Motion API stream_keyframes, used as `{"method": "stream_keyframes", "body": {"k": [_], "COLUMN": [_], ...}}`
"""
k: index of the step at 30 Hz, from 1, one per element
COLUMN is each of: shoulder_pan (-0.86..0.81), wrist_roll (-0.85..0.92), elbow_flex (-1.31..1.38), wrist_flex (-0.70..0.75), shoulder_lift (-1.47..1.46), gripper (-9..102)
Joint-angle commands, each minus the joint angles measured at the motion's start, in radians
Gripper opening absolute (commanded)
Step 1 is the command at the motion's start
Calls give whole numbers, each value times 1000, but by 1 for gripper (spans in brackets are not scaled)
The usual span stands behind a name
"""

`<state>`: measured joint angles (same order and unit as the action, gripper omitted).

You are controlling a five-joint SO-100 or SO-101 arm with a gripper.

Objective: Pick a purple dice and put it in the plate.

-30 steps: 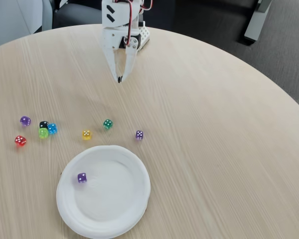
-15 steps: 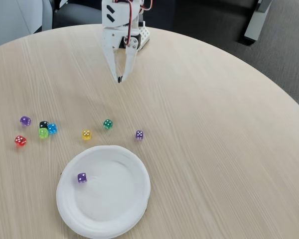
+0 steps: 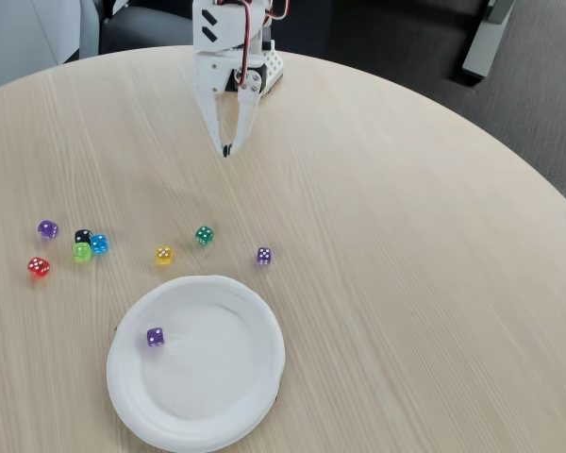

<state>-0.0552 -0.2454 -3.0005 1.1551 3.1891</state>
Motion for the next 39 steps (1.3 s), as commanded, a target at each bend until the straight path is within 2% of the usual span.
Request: {"method": "stream_keyframes", "body": {"k": [1,39], "shoulder_pan": [-6,6], "wrist_roll": [-5,-34], "elbow_flex": [3,-3], "wrist_flex": [-3,-3], "shoulder_lift": [9,9], "gripper": [1,1]}}
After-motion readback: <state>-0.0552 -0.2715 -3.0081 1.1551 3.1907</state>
